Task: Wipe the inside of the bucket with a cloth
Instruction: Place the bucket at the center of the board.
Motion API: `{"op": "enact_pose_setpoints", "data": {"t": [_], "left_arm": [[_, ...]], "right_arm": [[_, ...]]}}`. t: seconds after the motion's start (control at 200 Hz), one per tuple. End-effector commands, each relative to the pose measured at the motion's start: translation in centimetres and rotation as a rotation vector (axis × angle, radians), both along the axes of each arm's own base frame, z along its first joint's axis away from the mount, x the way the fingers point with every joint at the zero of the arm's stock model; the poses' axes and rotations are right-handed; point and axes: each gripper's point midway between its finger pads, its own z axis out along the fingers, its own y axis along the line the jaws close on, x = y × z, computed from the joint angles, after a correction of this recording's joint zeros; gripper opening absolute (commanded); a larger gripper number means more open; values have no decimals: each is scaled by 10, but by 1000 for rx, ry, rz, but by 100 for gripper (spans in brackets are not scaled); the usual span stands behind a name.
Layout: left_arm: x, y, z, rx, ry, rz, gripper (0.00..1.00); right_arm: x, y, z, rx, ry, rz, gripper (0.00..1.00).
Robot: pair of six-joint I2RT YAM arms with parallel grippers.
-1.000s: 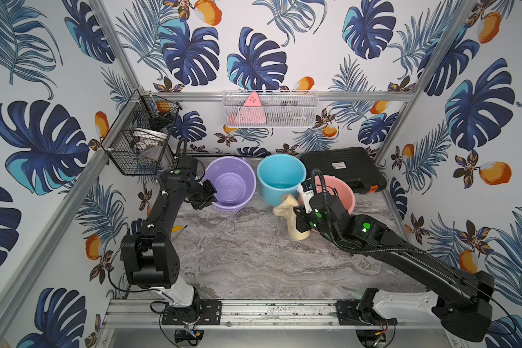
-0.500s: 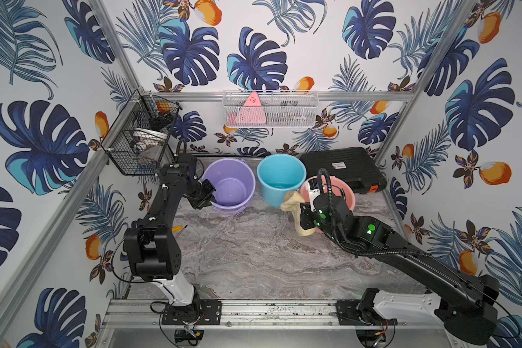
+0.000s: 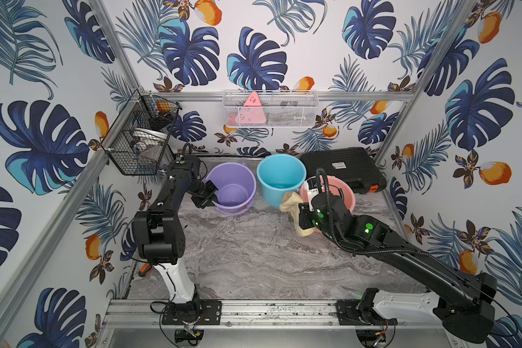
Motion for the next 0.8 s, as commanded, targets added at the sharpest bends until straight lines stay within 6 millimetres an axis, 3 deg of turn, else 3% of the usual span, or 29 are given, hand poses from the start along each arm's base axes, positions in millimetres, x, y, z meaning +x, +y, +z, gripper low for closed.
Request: {"op": "enact_pose_setpoints", "data": {"t": [0.0, 0.205, 0.495, 0.53, 0.595, 0.63, 0.796], "left_arm": [[7, -3, -2, -24, -39, -7, 2], [11, -4, -4, -36, -29, -15, 7], [19, -6, 9, -49, -69, 3, 10], [20, -7, 10, -55, -76, 7, 18], [21, -8, 11, -64, -80, 9, 20], [21, -9, 10, -66, -78, 9, 27], [22, -9, 10, -71, -80, 7, 29]], "right_arm": [[2, 5, 1, 34, 4, -6, 0], [2, 9, -3, 32, 17, 8, 0], [3, 11, -7, 28, 21, 9, 0], [3, 11, -7, 25, 21, 9, 0], [3, 12, -7, 24, 22, 11, 0], [3, 12, -7, 23, 23, 11, 0], [3, 13, -10, 20, 28, 14, 0]]}}
